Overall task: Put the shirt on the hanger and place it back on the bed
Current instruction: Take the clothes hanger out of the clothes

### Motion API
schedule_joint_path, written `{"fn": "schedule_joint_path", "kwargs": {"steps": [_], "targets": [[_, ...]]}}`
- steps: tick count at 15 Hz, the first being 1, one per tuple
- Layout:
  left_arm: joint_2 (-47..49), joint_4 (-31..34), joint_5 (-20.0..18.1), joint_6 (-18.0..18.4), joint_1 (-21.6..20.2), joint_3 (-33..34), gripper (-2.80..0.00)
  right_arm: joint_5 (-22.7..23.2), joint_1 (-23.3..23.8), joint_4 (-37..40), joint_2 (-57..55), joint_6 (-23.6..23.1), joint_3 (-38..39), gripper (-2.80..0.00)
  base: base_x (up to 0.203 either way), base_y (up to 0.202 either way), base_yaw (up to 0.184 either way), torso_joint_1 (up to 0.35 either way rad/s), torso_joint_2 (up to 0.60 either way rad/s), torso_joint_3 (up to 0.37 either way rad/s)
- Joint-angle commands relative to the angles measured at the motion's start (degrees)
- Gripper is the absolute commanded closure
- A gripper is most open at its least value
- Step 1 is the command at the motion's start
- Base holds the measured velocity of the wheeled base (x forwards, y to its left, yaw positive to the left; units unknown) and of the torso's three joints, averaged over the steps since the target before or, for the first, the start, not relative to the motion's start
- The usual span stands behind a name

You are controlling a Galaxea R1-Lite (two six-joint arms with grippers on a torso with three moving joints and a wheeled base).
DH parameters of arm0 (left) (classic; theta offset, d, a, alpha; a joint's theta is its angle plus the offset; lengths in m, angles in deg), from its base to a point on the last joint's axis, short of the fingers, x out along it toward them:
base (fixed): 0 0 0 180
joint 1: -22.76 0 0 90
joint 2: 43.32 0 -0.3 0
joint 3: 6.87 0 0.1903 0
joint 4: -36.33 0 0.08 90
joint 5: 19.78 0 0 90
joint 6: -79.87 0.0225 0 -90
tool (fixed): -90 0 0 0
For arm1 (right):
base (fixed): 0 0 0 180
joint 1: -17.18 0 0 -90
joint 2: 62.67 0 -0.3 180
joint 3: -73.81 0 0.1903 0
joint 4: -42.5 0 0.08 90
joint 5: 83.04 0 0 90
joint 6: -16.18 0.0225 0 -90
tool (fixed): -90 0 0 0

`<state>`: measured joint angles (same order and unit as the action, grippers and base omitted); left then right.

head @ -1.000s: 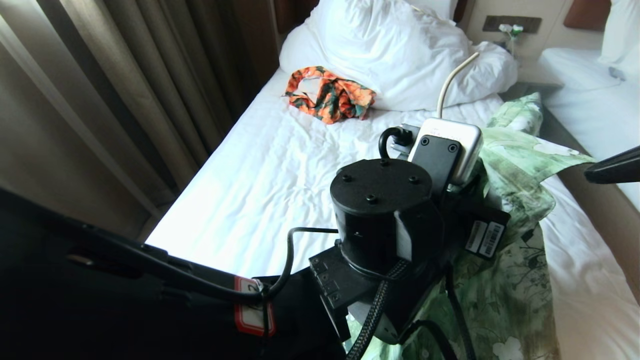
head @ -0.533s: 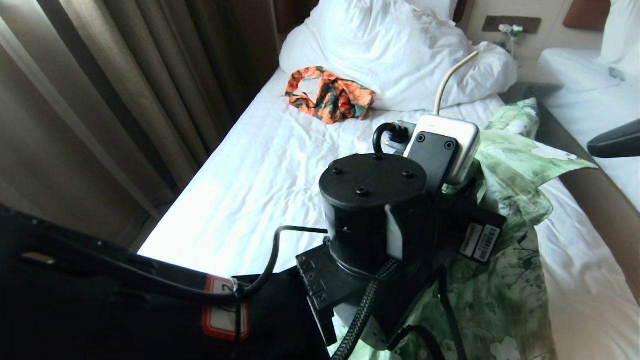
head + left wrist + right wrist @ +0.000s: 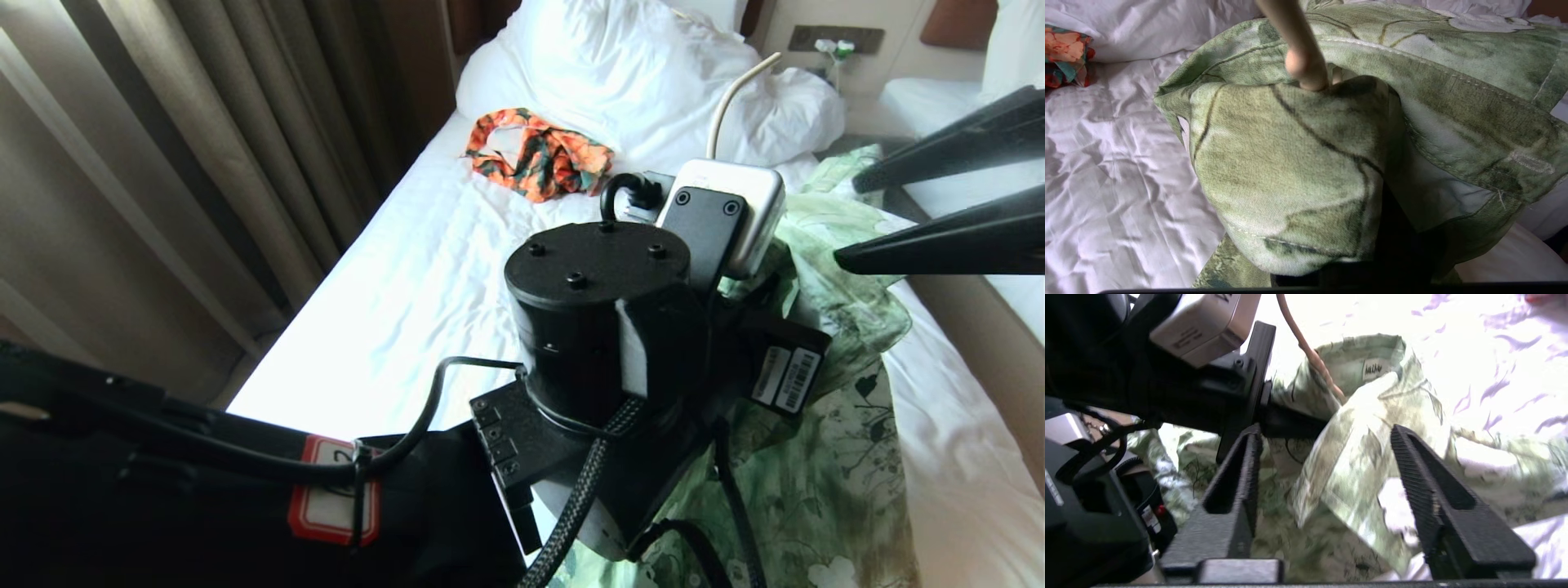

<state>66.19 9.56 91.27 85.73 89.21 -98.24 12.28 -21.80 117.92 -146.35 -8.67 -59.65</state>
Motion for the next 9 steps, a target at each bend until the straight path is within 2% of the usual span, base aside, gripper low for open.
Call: {"fn": "schedule_joint_path", "kwargs": {"steps": [1,5,9], "targets": [[-0.17,-0.32,0.13,-0.06,-0.4,-0.19,0.0,0.05,-0.89,-2.07,-2.39,-0.35,-0.07,-2.8,0.0,0.0,0.0,0.0,0.0,0.0],[-0.17,-0.32,0.13,-0.14,-0.71,-0.19,0.0,0.85,-0.95,-3.97,-3.47,-1.68,-0.3,-2.8,0.0,0.0,0.0,0.0,0.0,0.0],[-1.0,-0.4,0.13,-3.85,-0.62,0.16,0.0,6.27,1.59,-6.48,-5.93,-1.19,-0.62,-2.8,0.0,0.0,0.0,0.0,0.0,0.0]]}}
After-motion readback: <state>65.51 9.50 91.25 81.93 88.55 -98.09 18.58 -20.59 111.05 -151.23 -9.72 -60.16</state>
